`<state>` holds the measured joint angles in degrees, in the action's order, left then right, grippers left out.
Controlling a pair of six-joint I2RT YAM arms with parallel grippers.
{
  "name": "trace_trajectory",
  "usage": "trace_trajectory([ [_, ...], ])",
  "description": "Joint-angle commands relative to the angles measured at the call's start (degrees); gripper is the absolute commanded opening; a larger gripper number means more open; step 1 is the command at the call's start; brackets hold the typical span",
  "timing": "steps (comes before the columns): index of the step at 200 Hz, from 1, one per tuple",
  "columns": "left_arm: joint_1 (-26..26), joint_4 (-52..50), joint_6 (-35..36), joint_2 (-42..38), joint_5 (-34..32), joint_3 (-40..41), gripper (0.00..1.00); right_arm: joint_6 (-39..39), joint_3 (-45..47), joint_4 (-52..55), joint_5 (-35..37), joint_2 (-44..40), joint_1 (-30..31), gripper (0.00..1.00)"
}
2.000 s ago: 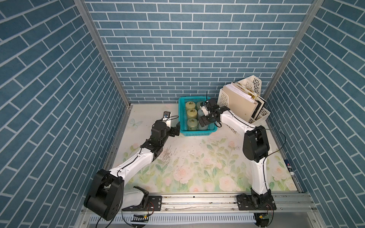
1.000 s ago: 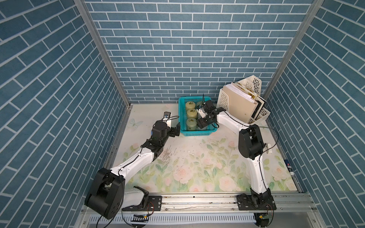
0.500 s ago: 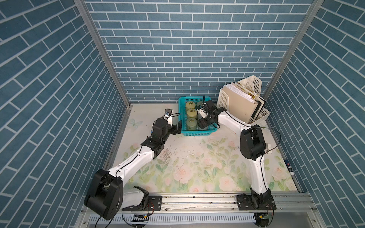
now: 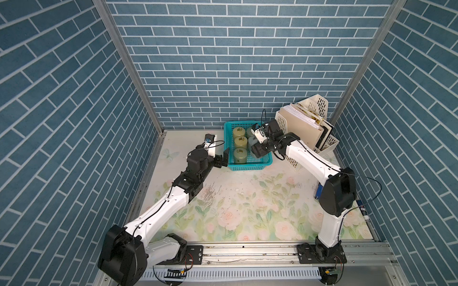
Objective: Take the tea canister out of the basket
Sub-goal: Pick up the tea canister from the basket, then place the tea canister at the center of the board.
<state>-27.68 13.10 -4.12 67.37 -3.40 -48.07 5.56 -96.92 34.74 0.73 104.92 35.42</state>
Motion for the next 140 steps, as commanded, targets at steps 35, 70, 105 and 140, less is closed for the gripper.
trace_trajectory([
  [35,-0.9,3.7,0.1,-0.3,12.4,1.8,1.00,1.6,17.5,-6.2,-2.0,-17.9,4.1,0.00],
  [70,-3.2,4.7,1.7,2.0,16.5,1.7,1.00,-3.3,28.4,-6.0,0.3,-24.3,4.2,0.00],
  [105,-6.9,6.2,1.6,4.2,14.2,2.4,1.00,-10.4,37.5,-7.7,5.5,-30.1,3.9,0.00],
  [140,-10.5,6.4,1.4,5.6,11.7,3.0,1.00,-15.7,43.1,-8.8,6.7,-32.2,2.6,0.00],
])
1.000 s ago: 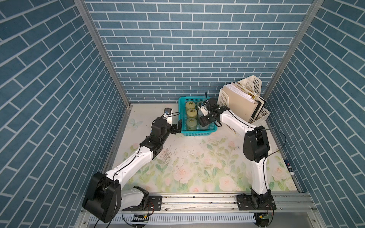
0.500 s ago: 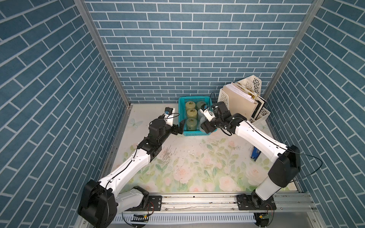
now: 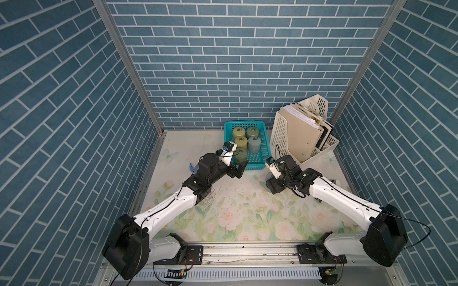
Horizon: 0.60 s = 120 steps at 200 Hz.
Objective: Take the tea canister out of the basket
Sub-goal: Place the tea canister at the center of the board.
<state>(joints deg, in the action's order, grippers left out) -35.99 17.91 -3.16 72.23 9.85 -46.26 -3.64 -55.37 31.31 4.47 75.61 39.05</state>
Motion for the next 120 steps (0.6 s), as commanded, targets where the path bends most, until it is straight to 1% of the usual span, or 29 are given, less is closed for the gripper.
trace_trajectory([
  [1,-2.4,1.6,0.4,0.7,-1.6,1.3,1.00,-6.7,1.7,-5.4,3.0,-2.9,-1.1,0.00],
  [60,-7.9,3.3,0.2,3.1,-4.3,2.3,1.00,-9.1,6.2,-6.7,2.5,-2.8,-6.1,0.00],
  [95,-9.9,5.1,-0.1,4.4,-5.7,2.7,1.00,-9.3,7.7,-7.3,1.6,-2.5,-9.1,0.00],
  [120,-10.5,6.1,-0.2,5.0,-5.9,3.1,1.00,-9.3,8.2,-7.4,1.6,-2.4,-10.0,0.00],
])
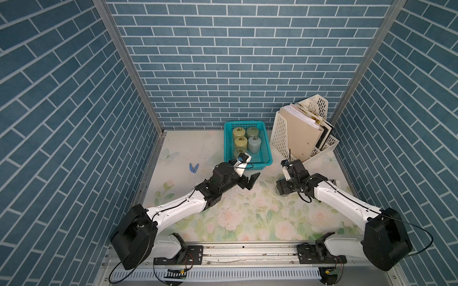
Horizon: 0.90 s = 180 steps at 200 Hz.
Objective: Take the tea canister out of the basket
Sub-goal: Place the tea canister at the center of the board.
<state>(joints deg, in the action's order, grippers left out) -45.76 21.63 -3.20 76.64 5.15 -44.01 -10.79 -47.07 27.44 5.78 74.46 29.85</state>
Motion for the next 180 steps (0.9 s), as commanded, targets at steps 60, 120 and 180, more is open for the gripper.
trace_trajectory([
  [60,-1.2,3.0,-0.1,1.3,-1.6,1.4,1.00,-2.1,1.3,-5.1,-0.5,-0.8,-1.5,0.00],
  [120,-1.4,3.7,-0.2,1.9,-1.2,1.6,1.00,-1.9,2.8,-6.4,0.0,-0.5,-1.7,0.00],
  [180,-1.5,3.5,0.0,1.9,-1.4,1.7,1.00,-1.5,3.3,-6.3,0.7,0.1,-1.8,0.16],
])
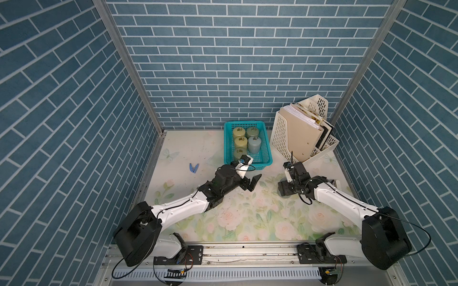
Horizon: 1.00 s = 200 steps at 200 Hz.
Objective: Take the tea canister out of the basket
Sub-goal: Place the tea canister at the center of the board.
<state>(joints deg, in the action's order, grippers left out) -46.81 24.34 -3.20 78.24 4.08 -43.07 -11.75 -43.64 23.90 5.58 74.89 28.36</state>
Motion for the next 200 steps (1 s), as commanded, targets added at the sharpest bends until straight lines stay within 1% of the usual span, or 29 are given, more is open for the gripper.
trace_trajectory([
  [1,-0.4,0.8,0.0,0.3,-0.4,0.8,1.00,-0.4,-0.2,-2.8,0.9,-0.3,-0.3,0.17],
  [8,-0.5,0.8,0.0,0.3,-0.3,0.9,1.00,-0.4,-0.1,-2.8,0.8,-0.4,-0.2,0.24],
  [15,-0.5,0.9,0.0,0.2,-0.3,0.9,1.00,-0.4,0.0,-2.9,0.8,-0.4,-0.2,0.35],
  [26,-0.5,0.9,0.1,0.1,-0.3,0.7,1.00,-0.3,0.3,-3.1,0.7,-0.4,-0.2,0.47],
  [37,-0.5,0.9,0.2,0.2,-0.2,0.8,1.00,-0.4,0.5,-3.1,0.6,-0.2,-0.2,0.66],
  [41,-0.5,1.0,0.2,0.2,-0.2,0.8,1.00,-0.3,0.6,-3.2,0.6,-0.1,-0.3,0.71],
  [47,-0.5,1.0,0.1,0.2,-0.2,0.8,1.00,-0.4,0.6,-3.1,0.6,0.0,-0.2,0.75],
  [60,-0.5,1.0,0.3,0.2,-0.1,0.9,1.00,-0.3,0.7,-3.2,0.7,0.1,-0.2,0.81],
  [69,-0.5,1.0,0.3,0.3,0.0,0.9,1.00,-0.3,0.8,-3.3,0.8,0.2,-0.2,0.90],
  [77,-0.5,1.1,0.3,0.6,0.1,0.7,1.00,-0.3,0.9,-3.4,0.6,0.3,-0.2,0.96],
  [87,-0.5,1.1,0.2,0.7,0.3,0.7,1.00,-0.3,1.0,-3.6,0.6,0.2,-0.2,1.00],
  [149,-0.5,1.7,-0.4,-0.9,-0.1,1.6,1.00,-0.1,0.0,-3.5,1.4,-0.8,-0.2,1.00],
  [159,-0.5,1.7,-1.5,-1.4,-1.2,1.6,1.00,-0.1,-1.0,-2.8,1.6,-1.5,-0.1,1.00],
  [179,0.2,-0.7,-4.3,-2.2,-6.9,0.1,1.00,-0.5,-5.2,0.1,2.4,-3.3,0.6,1.00],
  [200,1.2,-3.2,-4.3,-3.6,-7.9,-1.5,1.00,-0.5,-9.9,1.3,3.4,-5.1,2.6,1.00],
])
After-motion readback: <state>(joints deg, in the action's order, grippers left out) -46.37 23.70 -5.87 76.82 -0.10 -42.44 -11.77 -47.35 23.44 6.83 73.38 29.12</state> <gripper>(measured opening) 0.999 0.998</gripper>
